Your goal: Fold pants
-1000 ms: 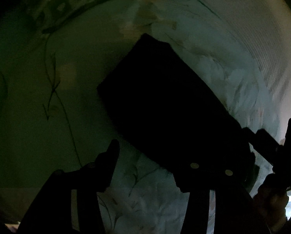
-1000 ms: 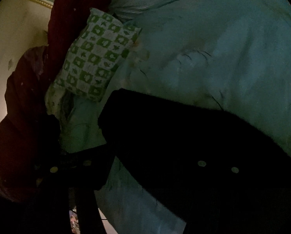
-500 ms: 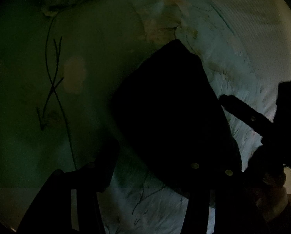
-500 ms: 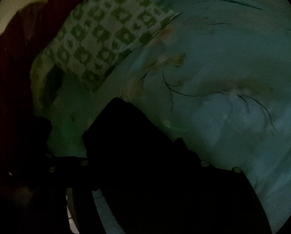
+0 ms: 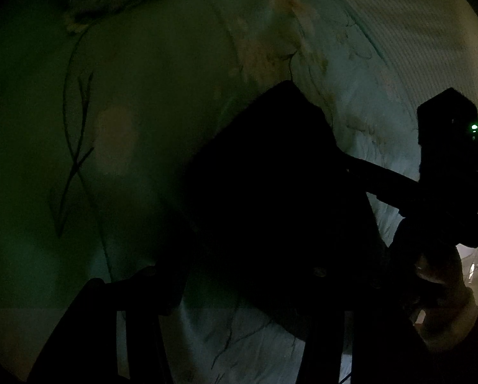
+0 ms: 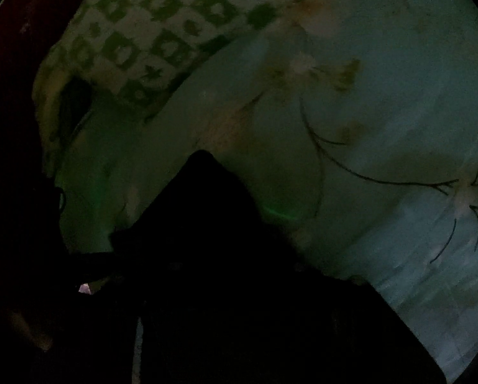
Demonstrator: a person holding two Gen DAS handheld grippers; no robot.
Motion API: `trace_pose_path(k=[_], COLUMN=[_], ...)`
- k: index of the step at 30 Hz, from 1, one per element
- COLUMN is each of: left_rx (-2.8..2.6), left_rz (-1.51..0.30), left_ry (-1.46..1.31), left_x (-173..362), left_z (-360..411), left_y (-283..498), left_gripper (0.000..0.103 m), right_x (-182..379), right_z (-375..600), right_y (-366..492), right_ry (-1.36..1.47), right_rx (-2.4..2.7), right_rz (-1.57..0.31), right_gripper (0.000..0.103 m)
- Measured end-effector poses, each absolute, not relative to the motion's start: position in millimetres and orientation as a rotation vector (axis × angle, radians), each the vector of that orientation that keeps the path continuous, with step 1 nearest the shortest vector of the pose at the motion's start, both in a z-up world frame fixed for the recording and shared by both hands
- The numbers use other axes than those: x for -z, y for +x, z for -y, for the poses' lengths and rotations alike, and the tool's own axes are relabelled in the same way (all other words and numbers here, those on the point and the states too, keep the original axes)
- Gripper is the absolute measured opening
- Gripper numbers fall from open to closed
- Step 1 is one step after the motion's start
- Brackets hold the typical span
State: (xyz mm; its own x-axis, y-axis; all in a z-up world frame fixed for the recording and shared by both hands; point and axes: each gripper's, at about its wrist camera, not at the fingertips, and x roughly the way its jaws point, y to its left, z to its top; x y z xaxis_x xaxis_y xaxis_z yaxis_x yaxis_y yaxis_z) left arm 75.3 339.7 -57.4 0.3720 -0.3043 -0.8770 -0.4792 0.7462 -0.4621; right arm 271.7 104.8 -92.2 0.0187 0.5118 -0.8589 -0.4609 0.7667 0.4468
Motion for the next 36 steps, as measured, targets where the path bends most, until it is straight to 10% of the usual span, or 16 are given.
trace_pose_path(k=[10, 36], left_rx=[-0.094, 0.276], left_rz=[-1.18, -1.018], left_ry=[-0.75, -0.459], left_x=[58, -81], left_z=[-322, -158], left_y=[89, 69], left_gripper=[0.018, 0.017], right_x=[95, -46], right_z=[-86, 67], right_y=[273, 150], right_ry=[0.2, 0.435], right_rx=[-0.755, -0.725], right_rz=[-1.359, -0.954], right_gripper=[0.023, 0.022])
